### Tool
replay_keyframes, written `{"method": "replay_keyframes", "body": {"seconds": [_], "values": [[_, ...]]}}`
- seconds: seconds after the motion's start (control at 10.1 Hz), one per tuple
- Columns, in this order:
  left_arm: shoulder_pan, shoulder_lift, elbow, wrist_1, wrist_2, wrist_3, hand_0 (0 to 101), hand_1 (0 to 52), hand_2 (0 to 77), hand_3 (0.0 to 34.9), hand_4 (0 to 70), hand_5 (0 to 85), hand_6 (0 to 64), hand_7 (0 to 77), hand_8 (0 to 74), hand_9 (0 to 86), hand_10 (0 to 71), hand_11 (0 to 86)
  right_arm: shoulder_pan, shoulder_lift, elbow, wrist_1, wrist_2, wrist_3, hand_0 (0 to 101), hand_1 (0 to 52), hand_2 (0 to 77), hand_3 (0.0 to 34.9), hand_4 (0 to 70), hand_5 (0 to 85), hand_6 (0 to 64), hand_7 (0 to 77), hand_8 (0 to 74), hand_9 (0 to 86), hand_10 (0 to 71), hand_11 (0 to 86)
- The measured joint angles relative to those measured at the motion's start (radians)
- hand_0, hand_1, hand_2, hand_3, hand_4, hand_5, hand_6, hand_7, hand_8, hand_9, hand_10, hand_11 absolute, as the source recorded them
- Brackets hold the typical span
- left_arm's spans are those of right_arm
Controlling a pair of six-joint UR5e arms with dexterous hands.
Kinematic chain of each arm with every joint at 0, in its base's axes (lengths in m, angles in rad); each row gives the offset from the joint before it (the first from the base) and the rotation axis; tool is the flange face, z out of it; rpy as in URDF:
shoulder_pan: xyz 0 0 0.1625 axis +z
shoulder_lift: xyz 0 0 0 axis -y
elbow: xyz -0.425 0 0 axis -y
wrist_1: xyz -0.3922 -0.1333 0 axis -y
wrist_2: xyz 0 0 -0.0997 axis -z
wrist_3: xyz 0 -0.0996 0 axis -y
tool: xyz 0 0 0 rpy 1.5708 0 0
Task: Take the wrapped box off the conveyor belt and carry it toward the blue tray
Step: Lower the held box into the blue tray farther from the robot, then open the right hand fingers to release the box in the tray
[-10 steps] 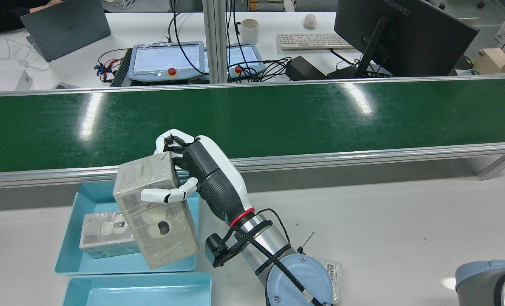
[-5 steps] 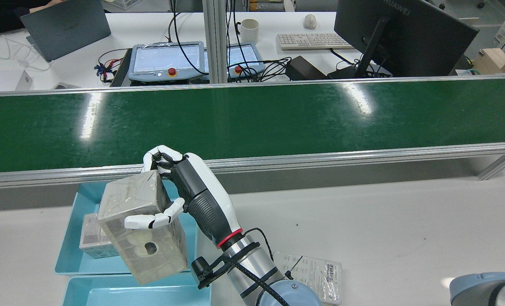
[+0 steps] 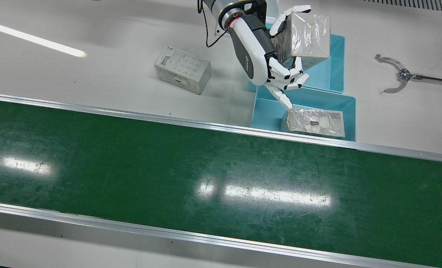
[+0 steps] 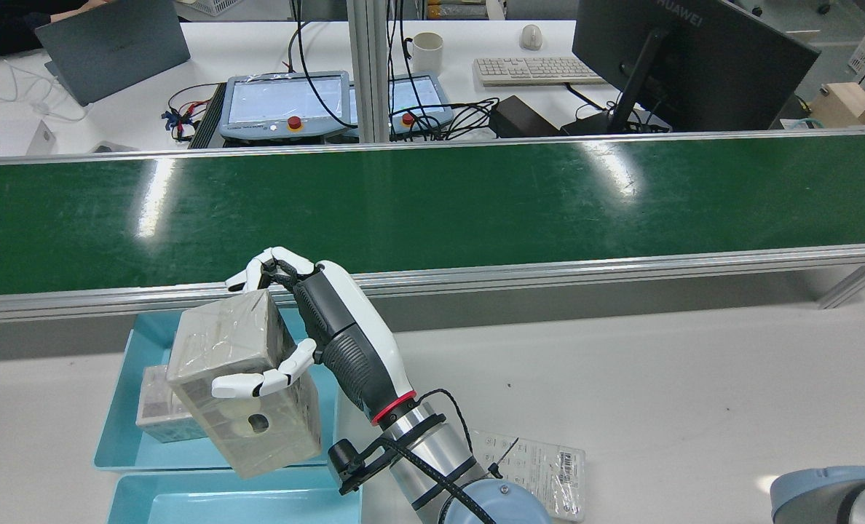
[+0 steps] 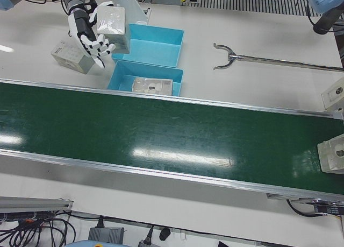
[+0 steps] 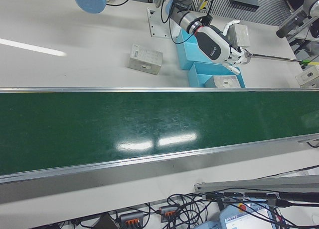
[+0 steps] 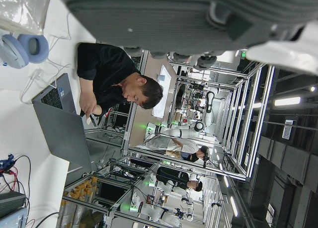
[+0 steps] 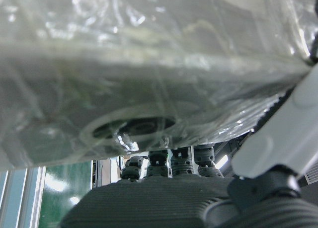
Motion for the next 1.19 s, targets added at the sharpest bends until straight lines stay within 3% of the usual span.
{"method": "replay_keyframes", "body": {"seconds": [0.1, 0.2, 0.3, 0.4, 0.49, 0.59, 0.69, 0.79, 0.89, 0.99, 1.19], "values": [[0.000, 0.000, 0.000, 0.000, 0.000, 0.000, 0, 0.0, 0.5, 0.0, 0.0, 1.1, 0.0, 0.0, 0.0, 0.0, 0.5, 0.0, 0.000, 0.000, 0.000, 0.000, 0.000, 0.000, 46, 0.0, 30.5, 0.7, 18.5, 68.7, 37.6, 61.1, 24.0, 36.5, 4.9, 8.7], [0.000, 0.000, 0.000, 0.000, 0.000, 0.000, 0, 0.0, 1.1, 0.0, 0.0, 1.1, 0.0, 0.0, 0.0, 0.0, 0.0, 0.0, 0.000, 0.000, 0.000, 0.000, 0.000, 0.000, 46, 0.0, 22.4, 9.9, 18.5, 68.7, 31.6, 61.1, 0.0, 18.5, 4.9, 8.7], [0.000, 0.000, 0.000, 0.000, 0.000, 0.000, 0, 0.0, 1.1, 0.0, 0.0, 1.1, 0.0, 0.0, 0.0, 0.0, 0.0, 0.0, 0.000, 0.000, 0.000, 0.000, 0.000, 0.000, 47, 0.5, 22.4, 14.1, 16.9, 67.6, 27.3, 58.4, 3.3, 6.5, 4.4, 9.3], [0.000, 0.000, 0.000, 0.000, 0.000, 0.000, 0, 0.0, 0.5, 0.0, 0.0, 1.1, 0.0, 0.0, 0.0, 0.0, 0.0, 0.0, 0.000, 0.000, 0.000, 0.000, 0.000, 0.000, 47, 0.5, 22.4, 14.1, 16.9, 67.6, 27.3, 58.4, 3.3, 6.5, 4.4, 9.3], [0.000, 0.000, 0.000, 0.000, 0.000, 0.000, 0, 0.0, 0.5, 0.0, 0.0, 1.1, 0.0, 0.5, 0.0, 0.0, 0.5, 0.0, 0.000, 0.000, 0.000, 0.000, 0.000, 0.000, 48, 6.0, 22.4, 14.7, 10.9, 62.2, 20.2, 52.4, 1.1, 1.6, 4.4, 9.8], [0.000, 0.000, 0.000, 0.000, 0.000, 0.000, 0, 0.0, 0.5, 0.0, 0.0, 1.1, 0.0, 0.0, 0.0, 0.0, 0.5, 0.0, 0.000, 0.000, 0.000, 0.000, 0.000, 0.000, 48, 18.5, 17.5, 17.2, 4.4, 55.1, 12.0, 46.4, 1.1, 1.6, 4.4, 7.1], [0.000, 0.000, 0.000, 0.000, 0.000, 0.000, 0, 0.0, 1.1, 0.0, 0.0, 1.1, 0.0, 0.0, 0.0, 0.0, 0.0, 0.0, 0.000, 0.000, 0.000, 0.000, 0.000, 0.000, 47, 9.3, 15.3, 24.5, 1.1, 36.5, 0.0, 21.8, 0.0, 2.2, 1.1, 3.3], [0.000, 0.000, 0.000, 0.000, 0.000, 0.000, 0, 0.0, 1.1, 0.0, 0.0, 1.1, 0.0, 0.0, 0.0, 0.0, 0.0, 0.0, 0.000, 0.000, 0.000, 0.000, 0.000, 0.000, 47, 9.3, 15.3, 24.5, 1.1, 36.5, 0.0, 21.8, 0.0, 2.2, 1.1, 3.3], [0.000, 0.000, 0.000, 0.000, 0.000, 0.000, 0, 0.0, 0.5, 0.0, 0.0, 1.1, 0.0, 0.0, 0.0, 0.0, 0.0, 0.0, 0.000, 0.000, 0.000, 0.000, 0.000, 0.000, 47, 18.5, 12.5, 28.0, 1.1, 22.4, 1.1, 7.6, 0.0, 1.6, 1.1, 3.8], [0.000, 0.000, 0.000, 0.000, 0.000, 0.000, 0, 0.0, 1.1, 0.0, 0.0, 1.1, 0.0, 0.0, 0.0, 0.0, 0.0, 0.0, 0.000, 0.000, 0.000, 0.000, 0.000, 0.000, 47, 14.7, 16.4, 30.6, 1.1, 10.4, 1.1, 11.4, 0.0, 1.6, 1.1, 3.8], [0.000, 0.000, 0.000, 0.000, 0.000, 0.000, 0, 0.0, 1.1, 0.0, 0.0, 1.1, 0.0, 0.0, 0.0, 0.0, 0.0, 0.0, 0.000, 0.000, 0.000, 0.000, 0.000, 0.000, 47, 14.7, 16.4, 30.6, 0.0, 12.5, 1.1, 8.7, 0.0, 1.6, 1.1, 3.3]]}}
